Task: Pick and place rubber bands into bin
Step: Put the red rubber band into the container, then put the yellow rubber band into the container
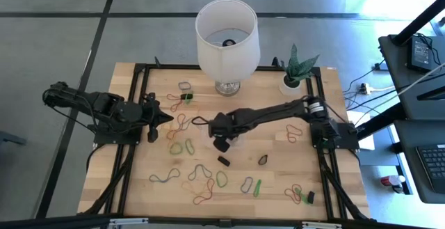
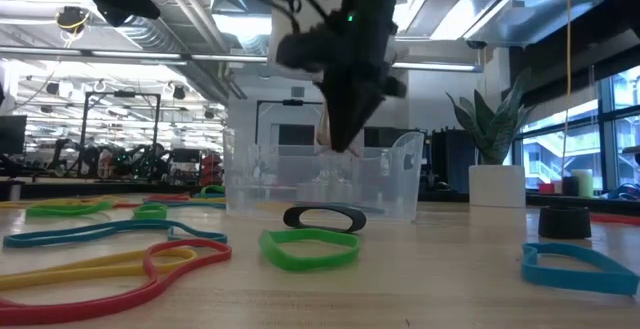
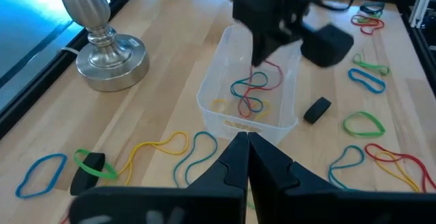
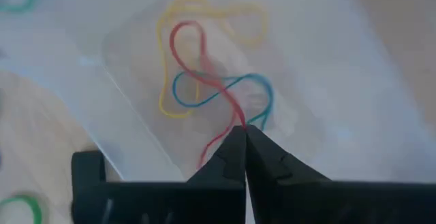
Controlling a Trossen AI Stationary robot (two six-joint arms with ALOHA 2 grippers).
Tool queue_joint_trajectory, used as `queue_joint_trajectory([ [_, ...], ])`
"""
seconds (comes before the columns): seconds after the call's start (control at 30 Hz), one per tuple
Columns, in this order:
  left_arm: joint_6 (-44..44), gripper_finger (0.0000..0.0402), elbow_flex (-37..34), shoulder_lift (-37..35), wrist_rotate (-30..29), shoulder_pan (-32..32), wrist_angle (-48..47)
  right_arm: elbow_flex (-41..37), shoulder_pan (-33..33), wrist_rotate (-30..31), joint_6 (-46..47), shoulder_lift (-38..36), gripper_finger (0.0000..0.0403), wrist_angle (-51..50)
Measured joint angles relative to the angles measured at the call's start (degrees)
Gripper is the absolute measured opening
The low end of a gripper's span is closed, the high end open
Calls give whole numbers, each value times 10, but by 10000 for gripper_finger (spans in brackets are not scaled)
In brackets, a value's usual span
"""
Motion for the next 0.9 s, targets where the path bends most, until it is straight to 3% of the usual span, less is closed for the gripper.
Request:
queue_joint_trajectory([
  [0.33,0,9,0,0,-6,0,-1,0,-1,-41,44,11,43,9],
  [0.67,0,10,0,0,-6,0,0,2,-1,-42,36,-24,108,1],
  [0.9,-15,10,0,0,-7,0,1,2,-1,-54,3,-28,123,0],
])
